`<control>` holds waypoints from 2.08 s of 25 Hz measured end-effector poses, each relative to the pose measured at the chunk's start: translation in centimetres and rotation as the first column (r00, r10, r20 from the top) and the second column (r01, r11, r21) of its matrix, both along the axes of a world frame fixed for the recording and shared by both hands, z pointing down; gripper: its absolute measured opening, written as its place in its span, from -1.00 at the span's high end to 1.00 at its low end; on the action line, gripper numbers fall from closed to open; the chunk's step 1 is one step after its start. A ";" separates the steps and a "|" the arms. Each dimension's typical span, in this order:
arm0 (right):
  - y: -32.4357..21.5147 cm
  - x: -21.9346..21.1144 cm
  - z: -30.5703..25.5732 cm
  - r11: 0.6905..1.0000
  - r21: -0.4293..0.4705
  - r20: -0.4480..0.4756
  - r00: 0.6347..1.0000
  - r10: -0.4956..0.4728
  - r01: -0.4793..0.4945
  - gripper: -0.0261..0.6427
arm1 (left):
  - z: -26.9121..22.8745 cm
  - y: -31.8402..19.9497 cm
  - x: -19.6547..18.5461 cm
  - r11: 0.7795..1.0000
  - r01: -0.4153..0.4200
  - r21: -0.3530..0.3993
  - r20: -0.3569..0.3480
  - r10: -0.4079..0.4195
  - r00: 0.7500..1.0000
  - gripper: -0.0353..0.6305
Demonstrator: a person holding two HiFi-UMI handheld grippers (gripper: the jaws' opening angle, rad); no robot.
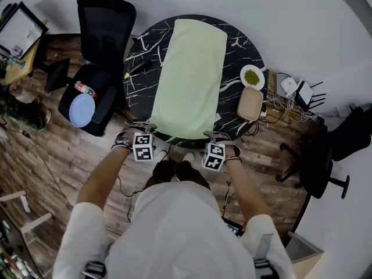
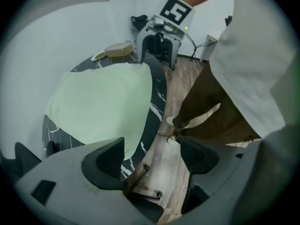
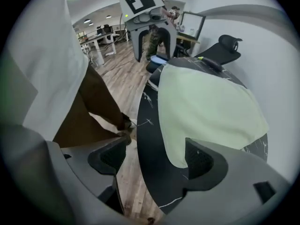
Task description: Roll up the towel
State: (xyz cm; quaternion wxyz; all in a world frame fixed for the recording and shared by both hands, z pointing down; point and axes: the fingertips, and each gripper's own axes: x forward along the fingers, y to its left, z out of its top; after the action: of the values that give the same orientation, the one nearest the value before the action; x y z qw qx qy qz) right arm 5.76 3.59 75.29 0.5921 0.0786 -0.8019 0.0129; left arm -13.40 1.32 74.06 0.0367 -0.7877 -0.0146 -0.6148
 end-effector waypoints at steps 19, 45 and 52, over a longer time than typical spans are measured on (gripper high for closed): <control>1.6 0.8 3.2 0.996 0.059 -0.111 0.991 0.071 -0.064 -0.13 | 4.2 -0.6 -1.2 0.999 -0.041 0.020 0.086 0.039 0.996 -0.22; 8.2 2.3 -1.4 0.993 -0.035 -0.021 0.993 0.115 -0.116 0.88 | 0.2 5.7 -1.7 0.999 -0.028 -0.024 -0.020 0.027 0.999 0.85; 5.3 2.3 -5.0 0.976 0.017 0.070 0.974 0.217 -0.218 0.88 | -2.4 3.2 -1.5 0.998 0.057 0.015 -0.057 -0.056 0.997 0.85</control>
State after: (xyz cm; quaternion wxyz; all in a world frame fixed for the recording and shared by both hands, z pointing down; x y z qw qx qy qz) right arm 8.03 8.90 70.29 0.5586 0.1728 -0.8081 0.0704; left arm -14.92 4.47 71.66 0.0263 -0.8045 0.0136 -0.5932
